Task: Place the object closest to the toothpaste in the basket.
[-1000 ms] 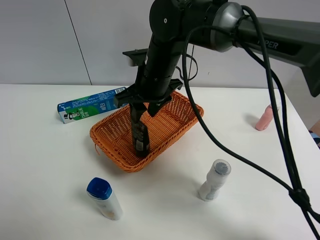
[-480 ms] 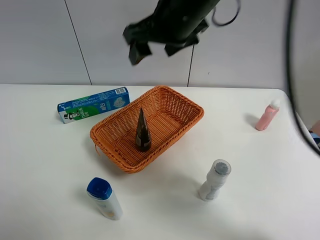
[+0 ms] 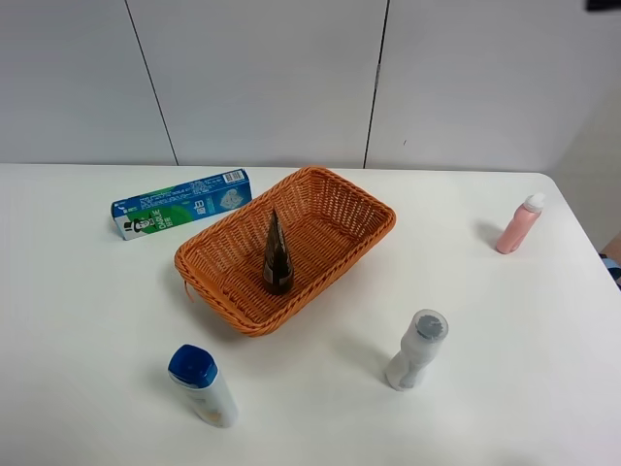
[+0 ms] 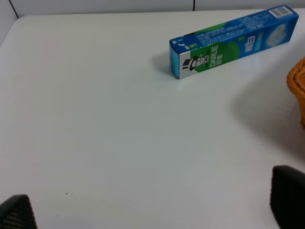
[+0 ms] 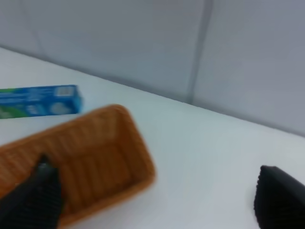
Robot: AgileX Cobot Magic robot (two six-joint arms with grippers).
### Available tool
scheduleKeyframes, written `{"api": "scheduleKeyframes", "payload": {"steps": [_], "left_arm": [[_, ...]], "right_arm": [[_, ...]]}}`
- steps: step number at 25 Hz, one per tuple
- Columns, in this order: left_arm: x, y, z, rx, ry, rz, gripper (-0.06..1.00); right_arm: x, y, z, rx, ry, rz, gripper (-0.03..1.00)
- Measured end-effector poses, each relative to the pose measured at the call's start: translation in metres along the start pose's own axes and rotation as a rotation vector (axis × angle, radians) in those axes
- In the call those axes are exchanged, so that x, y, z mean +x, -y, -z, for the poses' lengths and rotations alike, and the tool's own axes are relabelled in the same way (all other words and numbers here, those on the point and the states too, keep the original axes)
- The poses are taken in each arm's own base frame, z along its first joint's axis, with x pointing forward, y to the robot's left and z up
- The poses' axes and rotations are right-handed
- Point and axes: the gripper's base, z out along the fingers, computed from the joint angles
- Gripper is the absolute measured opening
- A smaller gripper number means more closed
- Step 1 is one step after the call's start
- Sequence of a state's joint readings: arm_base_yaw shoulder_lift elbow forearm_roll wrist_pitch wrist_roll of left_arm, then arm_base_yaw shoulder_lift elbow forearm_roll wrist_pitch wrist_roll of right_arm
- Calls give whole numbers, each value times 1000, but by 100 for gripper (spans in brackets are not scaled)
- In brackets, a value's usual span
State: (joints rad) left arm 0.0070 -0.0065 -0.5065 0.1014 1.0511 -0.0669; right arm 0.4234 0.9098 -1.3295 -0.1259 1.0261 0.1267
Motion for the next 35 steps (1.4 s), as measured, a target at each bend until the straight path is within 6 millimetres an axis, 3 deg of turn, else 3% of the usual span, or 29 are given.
{"api": "scheduleKeyframes", "payload": {"steps": [5,10,13,21,35], "left_arm": [[0,0,0,0,0,0,99],[0,0,0,0,0,0,99],[0,0,0,0,0,0,99],[0,0,0,0,0,0,99],[0,0,0,0,0,0,99]], "right_arm": [[91,22,39,160,7,-108,80],[178,20,32,247,-50,-166,80],[211,17,28,293,-37,-206,80],[237,9,40,326,52,-213,80],[237,8,39,320,49,-209,80]]}}
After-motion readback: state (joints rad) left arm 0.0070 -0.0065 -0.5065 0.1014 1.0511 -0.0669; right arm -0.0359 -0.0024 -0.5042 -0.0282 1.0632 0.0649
